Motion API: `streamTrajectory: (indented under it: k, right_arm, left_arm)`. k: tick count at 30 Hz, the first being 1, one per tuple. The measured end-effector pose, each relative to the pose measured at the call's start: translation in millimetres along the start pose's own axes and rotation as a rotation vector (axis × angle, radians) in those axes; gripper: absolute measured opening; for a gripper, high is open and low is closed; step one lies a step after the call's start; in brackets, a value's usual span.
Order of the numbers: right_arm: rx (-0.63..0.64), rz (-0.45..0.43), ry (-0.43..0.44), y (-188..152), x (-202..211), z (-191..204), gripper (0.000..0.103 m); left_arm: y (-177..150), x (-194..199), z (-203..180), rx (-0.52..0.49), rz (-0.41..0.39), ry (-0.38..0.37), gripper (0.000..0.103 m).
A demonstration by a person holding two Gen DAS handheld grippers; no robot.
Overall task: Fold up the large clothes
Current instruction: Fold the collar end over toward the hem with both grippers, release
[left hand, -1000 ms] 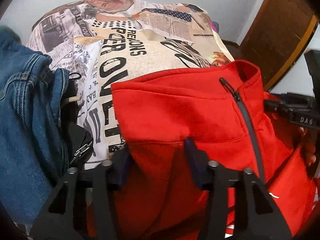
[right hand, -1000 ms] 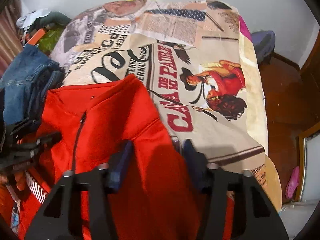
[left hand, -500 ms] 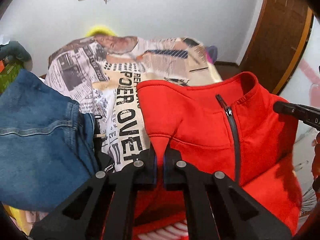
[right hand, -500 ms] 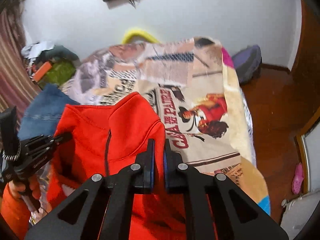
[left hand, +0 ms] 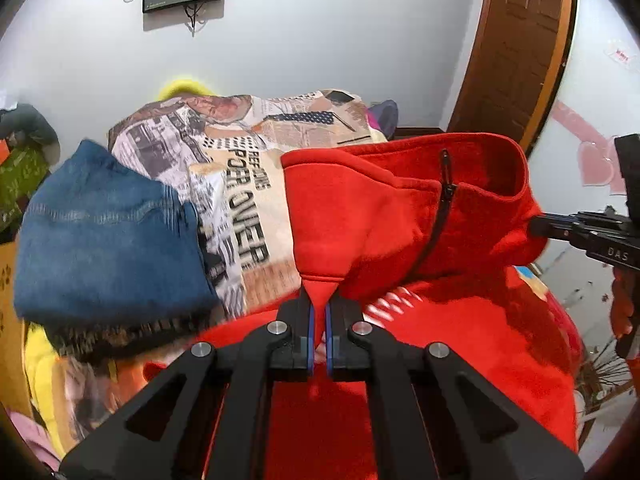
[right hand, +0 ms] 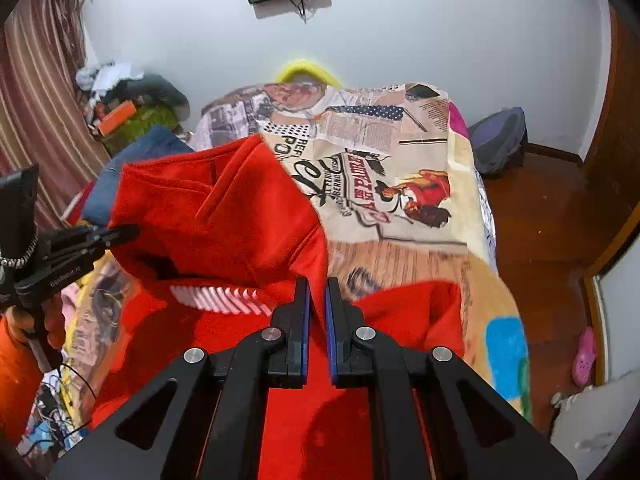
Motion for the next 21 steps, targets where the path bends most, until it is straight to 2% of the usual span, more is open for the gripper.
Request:
streamTrajectory:
  k: [3,7,10,15,19,21]
  right_arm:
    - [-0.036,-0.025,0.032,-17.1,12.6,-2.8,0.005]
    - [-0.046,-0.026,0.059,-36.7,24.5,-2.4,0.005]
    - [-0.018,0.007,0.031,-52.3,19.4,1.7,0.005]
    - [-0.033,0.081,-0.006,-76.6,2.1,-3.0,0.005]
    - [-0.042,0.108,-0.028,-85.9,-4.7,-5.9,0.005]
    - [-0.036,0.11,-0.041,-84.8,-3.9,-4.7,0.005]
  left_arm:
    - [-23.3,8.6,-5.8,-0.002,0.022,-0.022,0.003]
    - [-50.8,8.3,-16.6,-0.031,0.051,-0.015,0.003]
    - [-72.3,2.8,-23.5,-0.042,0.09,-0.042,0.003]
    - [-104.9,-5.8,-31.6,-0.079,0.153,-0.036,0.003]
    - [-131.2,-19.9,-32.7,-0.128,0.225,0.024,0.003]
    - [-140.3,-25.4,-29.8,-0.134,0.259,0.048,0.008]
Point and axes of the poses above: each gripper's, at about its wrist camera, not at the fingertips, and x roughly against the way its jaws point, z to its left, y to its top, the point moved 1 cm from there along -x, roughly the way its jaws point, and after that the axes turned 5 degrees about z, right-handed, at the moved point
